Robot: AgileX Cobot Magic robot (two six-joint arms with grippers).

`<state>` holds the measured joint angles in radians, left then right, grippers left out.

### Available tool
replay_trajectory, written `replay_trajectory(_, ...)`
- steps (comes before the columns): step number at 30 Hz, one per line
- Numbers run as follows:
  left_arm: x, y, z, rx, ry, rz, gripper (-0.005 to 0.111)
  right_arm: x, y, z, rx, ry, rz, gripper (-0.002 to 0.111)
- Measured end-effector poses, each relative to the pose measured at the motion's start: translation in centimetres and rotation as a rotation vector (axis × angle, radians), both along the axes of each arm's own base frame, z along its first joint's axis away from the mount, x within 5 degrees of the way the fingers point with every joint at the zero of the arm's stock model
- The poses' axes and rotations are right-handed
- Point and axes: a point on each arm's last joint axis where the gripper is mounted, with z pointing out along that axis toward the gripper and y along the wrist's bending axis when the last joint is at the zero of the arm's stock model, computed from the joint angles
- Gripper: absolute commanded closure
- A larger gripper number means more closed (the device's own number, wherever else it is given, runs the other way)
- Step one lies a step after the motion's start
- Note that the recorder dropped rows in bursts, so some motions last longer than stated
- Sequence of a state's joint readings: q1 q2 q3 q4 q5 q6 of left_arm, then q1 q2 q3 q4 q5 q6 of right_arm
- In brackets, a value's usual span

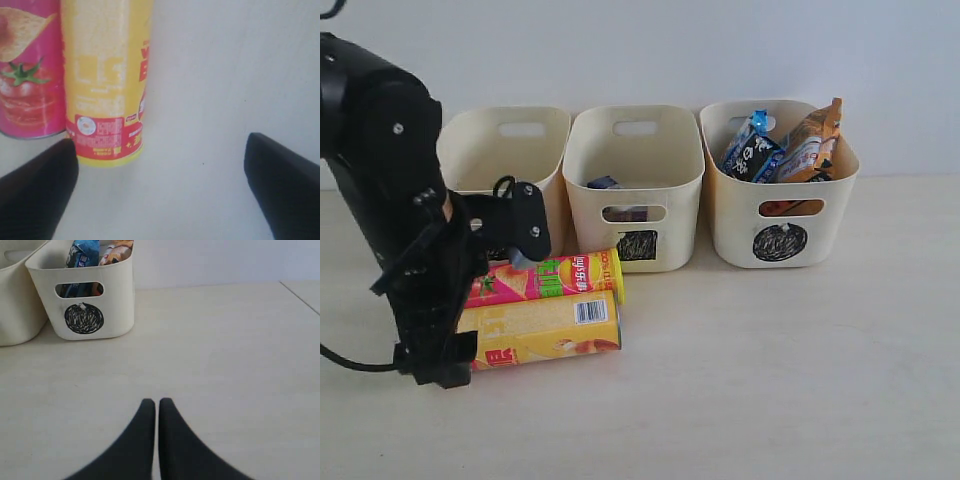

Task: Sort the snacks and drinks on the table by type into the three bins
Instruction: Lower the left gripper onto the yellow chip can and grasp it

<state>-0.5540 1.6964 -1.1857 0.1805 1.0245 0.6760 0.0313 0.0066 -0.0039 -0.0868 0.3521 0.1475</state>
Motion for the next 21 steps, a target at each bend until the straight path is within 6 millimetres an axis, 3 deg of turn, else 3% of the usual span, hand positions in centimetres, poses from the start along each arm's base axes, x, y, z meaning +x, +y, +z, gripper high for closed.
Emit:
replay_trajectory(8, 1.3, -1.0, -3.6, 0.013, 0.049, -0.086, 0.022, 0.0, 0.0, 0.0, 0.000, 0.000, 0.000, 0.108)
replay_trajectory(21, 3.4, -2.6, -6.3, -0.071, -0.070, -0.133, 0.022, 0.0, 0.0, 0.0, 0.000, 0.000, 0.000, 0.108)
